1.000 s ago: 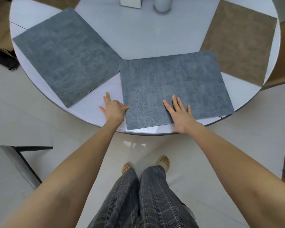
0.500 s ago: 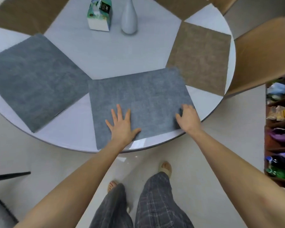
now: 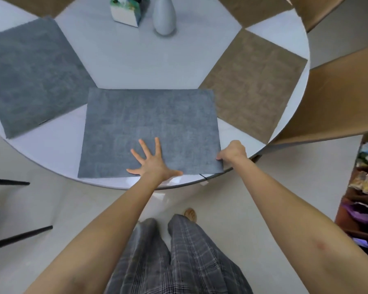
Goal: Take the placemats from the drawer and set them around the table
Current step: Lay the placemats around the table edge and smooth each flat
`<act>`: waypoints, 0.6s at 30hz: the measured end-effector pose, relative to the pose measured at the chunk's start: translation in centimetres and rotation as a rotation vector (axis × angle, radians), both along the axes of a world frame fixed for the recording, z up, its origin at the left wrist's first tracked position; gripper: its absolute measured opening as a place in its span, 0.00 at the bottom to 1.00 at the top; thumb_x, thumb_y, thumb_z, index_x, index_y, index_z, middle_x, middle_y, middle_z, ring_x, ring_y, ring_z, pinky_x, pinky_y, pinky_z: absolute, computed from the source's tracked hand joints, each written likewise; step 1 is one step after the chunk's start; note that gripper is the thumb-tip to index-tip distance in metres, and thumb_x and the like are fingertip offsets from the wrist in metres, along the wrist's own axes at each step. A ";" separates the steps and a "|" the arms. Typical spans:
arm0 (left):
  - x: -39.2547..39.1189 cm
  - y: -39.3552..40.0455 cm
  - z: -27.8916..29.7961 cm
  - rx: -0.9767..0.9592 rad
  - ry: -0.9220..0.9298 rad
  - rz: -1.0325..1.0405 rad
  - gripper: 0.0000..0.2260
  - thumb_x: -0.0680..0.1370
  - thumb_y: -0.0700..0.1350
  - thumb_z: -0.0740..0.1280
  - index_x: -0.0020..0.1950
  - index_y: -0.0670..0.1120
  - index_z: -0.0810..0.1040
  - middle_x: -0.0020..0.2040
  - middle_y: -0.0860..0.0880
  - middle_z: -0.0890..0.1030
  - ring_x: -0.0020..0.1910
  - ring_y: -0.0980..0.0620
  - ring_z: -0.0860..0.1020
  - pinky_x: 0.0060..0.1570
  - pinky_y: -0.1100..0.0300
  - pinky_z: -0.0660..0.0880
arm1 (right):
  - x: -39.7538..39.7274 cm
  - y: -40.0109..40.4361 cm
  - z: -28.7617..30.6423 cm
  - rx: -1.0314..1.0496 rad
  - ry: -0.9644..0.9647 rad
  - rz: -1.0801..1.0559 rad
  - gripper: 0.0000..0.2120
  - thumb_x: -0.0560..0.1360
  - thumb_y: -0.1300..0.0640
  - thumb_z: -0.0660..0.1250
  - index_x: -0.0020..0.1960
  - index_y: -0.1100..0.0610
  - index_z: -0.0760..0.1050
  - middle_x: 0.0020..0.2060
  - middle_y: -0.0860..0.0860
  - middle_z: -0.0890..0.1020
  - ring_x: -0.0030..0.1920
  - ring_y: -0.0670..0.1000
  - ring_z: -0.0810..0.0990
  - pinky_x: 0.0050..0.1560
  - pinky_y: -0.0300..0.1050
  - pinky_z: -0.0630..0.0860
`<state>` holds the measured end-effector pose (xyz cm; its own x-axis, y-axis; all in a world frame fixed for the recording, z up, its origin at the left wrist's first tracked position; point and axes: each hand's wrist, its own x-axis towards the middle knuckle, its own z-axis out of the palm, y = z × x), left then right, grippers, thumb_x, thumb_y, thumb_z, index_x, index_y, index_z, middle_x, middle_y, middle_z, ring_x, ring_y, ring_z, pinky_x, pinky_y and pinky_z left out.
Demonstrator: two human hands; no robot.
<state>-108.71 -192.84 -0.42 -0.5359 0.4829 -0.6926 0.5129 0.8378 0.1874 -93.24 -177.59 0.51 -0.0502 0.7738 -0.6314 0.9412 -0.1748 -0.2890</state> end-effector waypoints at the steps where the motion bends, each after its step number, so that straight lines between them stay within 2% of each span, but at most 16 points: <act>1: 0.1 0.1 0.1 0.000 -0.005 0.019 0.61 0.61 0.68 0.74 0.75 0.61 0.30 0.74 0.48 0.24 0.74 0.36 0.32 0.64 0.23 0.51 | 0.2 0.1 0.0 -0.013 0.008 -0.002 0.17 0.69 0.61 0.73 0.55 0.66 0.74 0.57 0.61 0.79 0.58 0.61 0.77 0.51 0.48 0.74; 7: 0.4 0.1 0.0 0.035 -0.020 0.056 0.61 0.61 0.66 0.76 0.76 0.60 0.32 0.74 0.49 0.25 0.74 0.37 0.31 0.63 0.22 0.47 | 0.8 -0.5 -0.4 0.026 0.101 -0.097 0.12 0.68 0.62 0.74 0.48 0.66 0.79 0.49 0.59 0.83 0.50 0.59 0.81 0.41 0.44 0.72; 12: 0.1 0.2 -0.1 0.055 -0.022 0.064 0.61 0.61 0.65 0.77 0.76 0.59 0.33 0.75 0.50 0.26 0.74 0.38 0.30 0.62 0.22 0.46 | 1.0 -1.0 -1.0 0.064 0.175 -0.199 0.09 0.68 0.60 0.74 0.46 0.63 0.82 0.47 0.57 0.84 0.49 0.58 0.81 0.45 0.45 0.76; 18: 0.0 0.2 -0.3 0.072 -0.036 0.071 0.62 0.61 0.63 0.78 0.77 0.59 0.33 0.75 0.49 0.26 0.74 0.39 0.29 0.61 0.21 0.43 | 1.0 -1.5 -1.4 0.105 0.216 -0.251 0.06 0.70 0.59 0.74 0.45 0.61 0.82 0.47 0.56 0.84 0.50 0.57 0.81 0.45 0.42 0.73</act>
